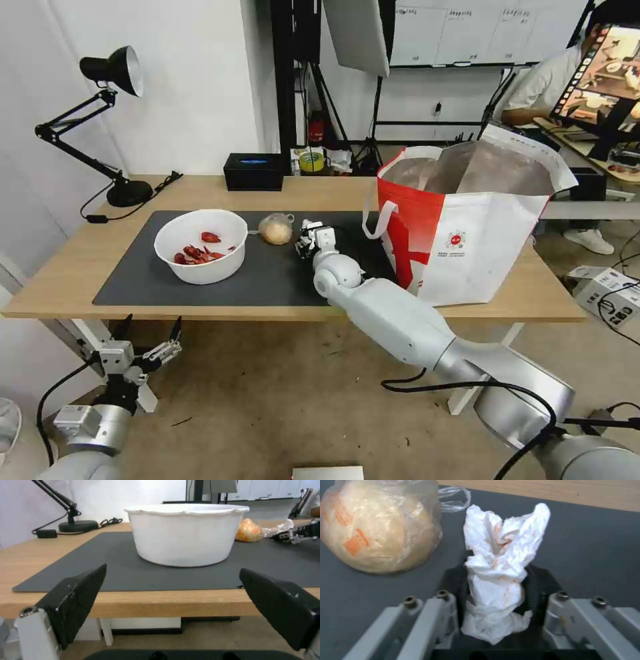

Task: Pick up the trash from the table and place it into the takeout bag.

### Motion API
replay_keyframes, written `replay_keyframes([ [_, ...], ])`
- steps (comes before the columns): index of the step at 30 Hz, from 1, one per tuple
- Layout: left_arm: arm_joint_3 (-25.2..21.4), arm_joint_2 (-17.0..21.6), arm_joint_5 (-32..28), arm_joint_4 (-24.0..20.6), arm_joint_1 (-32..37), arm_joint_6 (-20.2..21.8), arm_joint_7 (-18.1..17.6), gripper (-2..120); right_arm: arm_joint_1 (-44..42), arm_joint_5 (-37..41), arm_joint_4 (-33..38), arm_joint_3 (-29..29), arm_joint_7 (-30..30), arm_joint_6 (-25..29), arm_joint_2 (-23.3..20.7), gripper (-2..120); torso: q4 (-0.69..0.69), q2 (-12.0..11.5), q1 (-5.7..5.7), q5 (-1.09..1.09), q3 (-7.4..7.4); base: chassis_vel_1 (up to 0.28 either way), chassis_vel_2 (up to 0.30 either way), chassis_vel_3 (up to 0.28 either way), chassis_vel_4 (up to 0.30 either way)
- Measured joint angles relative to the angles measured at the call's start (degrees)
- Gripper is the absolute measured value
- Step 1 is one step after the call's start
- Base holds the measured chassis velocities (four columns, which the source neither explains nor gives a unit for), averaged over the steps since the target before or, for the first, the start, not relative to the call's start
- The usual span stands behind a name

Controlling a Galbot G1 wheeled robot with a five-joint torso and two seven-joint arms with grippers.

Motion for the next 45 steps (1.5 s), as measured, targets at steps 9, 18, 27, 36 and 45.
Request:
replay_keyframes([
  [9, 0.05, -0.01, 0.14, -0.18, 0.45, -0.4, -0.01, 100, -1.03, -0.61, 2.68, 0.73, -0.08, 2.66, -1.72, 0, -0.03, -0.02, 0.01, -0.01, 0.03, 0.0, 0.0, 0.0, 0.0],
  [18, -0.11, -0.6, 0.3, -0.76, 0.92, -0.69, 0.02, 100, -2.83, -2.41, 19.91, 0.02, -2.96, 6.74, -11.37, 0, -0.02, -0.01, 0.01, 0.0, 0.01, 0.0, 0.0, 0.0, 0.0],
  [27, 0.54, -1.08, 1.18, -1.43, 1.48, -0.94, -0.01, 100, -8.7, -13.33, 31.64, 5.11, -7.8, 18.7, -18.86, 0, -0.02, -0.02, 0.01, 0.0, 0.01, 0.0, 0.0, 0.0, 0.0],
  [36, 0.25, -0.95, 1.42, -2.44, 2.22, -0.51, -0.15, 100, -14.14, -24.06, 39.97, 16.2, -5.82, 24.24, -21.6, 0, -0.01, -0.01, 0.0, 0.0, 0.0, 0.0, 0.0, 0.0, 0.0],
  [45, 0.57, -0.44, 1.38, -2.58, 2.07, -0.21, -0.17, 100, -16.64, -23.9, 42.35, 27.44, -1.2, 20.09, -26.73, 0, -0.02, -0.01, 0.0, 0.0, 0.01, 0.0, 0.0, 0.0, 0.0],
])
